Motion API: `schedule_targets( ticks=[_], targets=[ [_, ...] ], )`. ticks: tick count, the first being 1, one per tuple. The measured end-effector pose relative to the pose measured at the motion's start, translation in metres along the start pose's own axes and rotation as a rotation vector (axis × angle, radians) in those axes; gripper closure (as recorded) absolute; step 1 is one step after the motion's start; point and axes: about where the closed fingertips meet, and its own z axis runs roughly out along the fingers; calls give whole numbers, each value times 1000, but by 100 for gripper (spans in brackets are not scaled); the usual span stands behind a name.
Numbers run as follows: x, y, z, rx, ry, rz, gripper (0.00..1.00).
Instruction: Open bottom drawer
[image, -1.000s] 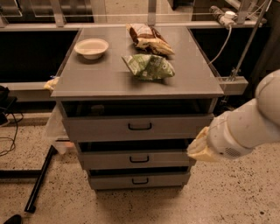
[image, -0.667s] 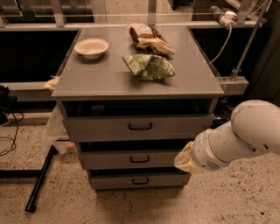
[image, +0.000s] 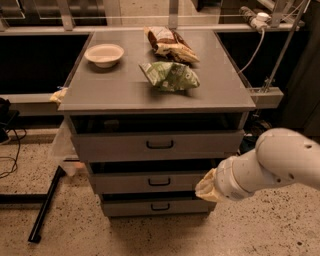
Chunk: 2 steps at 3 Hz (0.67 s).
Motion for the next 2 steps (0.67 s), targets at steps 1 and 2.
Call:
schedule_targets(
  ticks=[1, 2],
  targets=[
    [26, -8, 55, -19, -52, -49, 100],
    [54, -10, 118, -65, -83, -79, 100]
  ],
)
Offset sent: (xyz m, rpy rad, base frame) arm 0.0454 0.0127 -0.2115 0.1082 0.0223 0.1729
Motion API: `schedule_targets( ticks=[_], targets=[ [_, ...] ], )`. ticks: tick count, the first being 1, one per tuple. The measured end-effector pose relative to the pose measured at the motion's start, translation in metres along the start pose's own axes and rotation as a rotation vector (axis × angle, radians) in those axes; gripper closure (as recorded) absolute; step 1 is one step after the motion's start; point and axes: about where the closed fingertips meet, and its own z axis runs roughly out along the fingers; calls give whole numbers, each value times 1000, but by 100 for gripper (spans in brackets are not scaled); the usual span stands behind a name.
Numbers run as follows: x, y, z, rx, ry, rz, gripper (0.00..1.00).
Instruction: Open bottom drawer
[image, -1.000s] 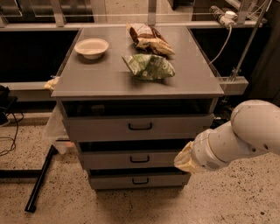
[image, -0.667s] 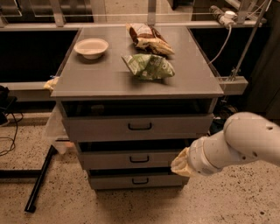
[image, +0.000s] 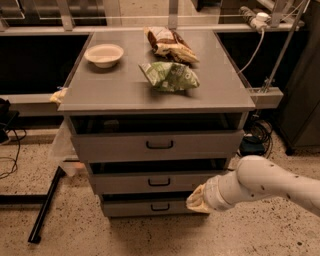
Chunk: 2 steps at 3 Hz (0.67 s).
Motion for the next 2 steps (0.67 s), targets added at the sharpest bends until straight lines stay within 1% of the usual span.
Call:
schedule_targets(
  ticks=[1, 2],
  targets=[
    [8, 8, 16, -30, -14, 18, 100],
    [8, 8, 16, -30, -14, 18, 100]
  ],
)
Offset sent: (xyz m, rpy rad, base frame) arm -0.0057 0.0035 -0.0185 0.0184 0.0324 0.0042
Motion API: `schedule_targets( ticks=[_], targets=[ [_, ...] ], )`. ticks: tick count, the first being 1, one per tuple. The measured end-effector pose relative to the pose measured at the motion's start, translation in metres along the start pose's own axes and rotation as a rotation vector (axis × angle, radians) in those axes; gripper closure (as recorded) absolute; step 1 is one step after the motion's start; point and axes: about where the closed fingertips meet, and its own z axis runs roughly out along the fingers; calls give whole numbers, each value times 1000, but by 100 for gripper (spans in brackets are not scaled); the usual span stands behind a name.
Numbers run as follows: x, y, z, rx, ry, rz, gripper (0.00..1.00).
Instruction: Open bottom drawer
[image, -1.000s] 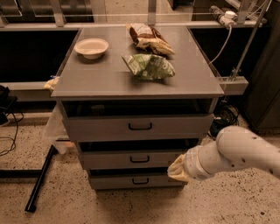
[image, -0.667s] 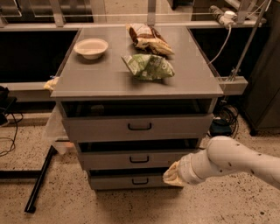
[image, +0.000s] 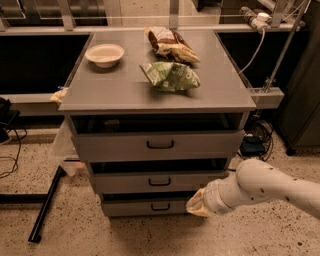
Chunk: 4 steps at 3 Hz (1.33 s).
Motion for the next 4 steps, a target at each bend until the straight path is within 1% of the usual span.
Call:
schedule_targets(
  ticks=[1, 2, 3, 4],
  targets=[
    [16, 3, 10, 26, 61, -36, 100],
    [63, -10, 33, 86, 123, -82, 100],
    [130, -21, 93, 73, 106, -67, 100],
    [126, -20, 88, 74, 111, -72, 100]
  ],
)
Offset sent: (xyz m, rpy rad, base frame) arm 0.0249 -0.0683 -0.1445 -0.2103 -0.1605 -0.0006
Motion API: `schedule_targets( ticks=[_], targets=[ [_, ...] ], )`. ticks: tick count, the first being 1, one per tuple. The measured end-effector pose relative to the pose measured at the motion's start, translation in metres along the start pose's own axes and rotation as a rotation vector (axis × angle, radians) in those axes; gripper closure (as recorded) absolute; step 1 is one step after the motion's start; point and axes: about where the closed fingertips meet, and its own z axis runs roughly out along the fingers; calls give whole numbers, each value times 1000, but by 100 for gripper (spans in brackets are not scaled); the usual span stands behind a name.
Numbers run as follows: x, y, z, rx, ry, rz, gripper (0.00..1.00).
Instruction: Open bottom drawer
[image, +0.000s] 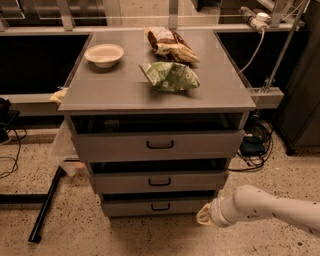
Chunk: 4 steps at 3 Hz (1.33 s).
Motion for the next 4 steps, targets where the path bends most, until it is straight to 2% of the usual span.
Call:
schedule_targets(
  ticks=[1, 2, 3, 4],
  targets=[
    [13, 6, 12, -3, 15, -25, 100],
    [40, 8, 41, 28, 7, -39, 100],
    [61, 8, 84, 35, -25, -52, 100],
    [75, 2, 125, 43, -88, -55, 100]
  ],
)
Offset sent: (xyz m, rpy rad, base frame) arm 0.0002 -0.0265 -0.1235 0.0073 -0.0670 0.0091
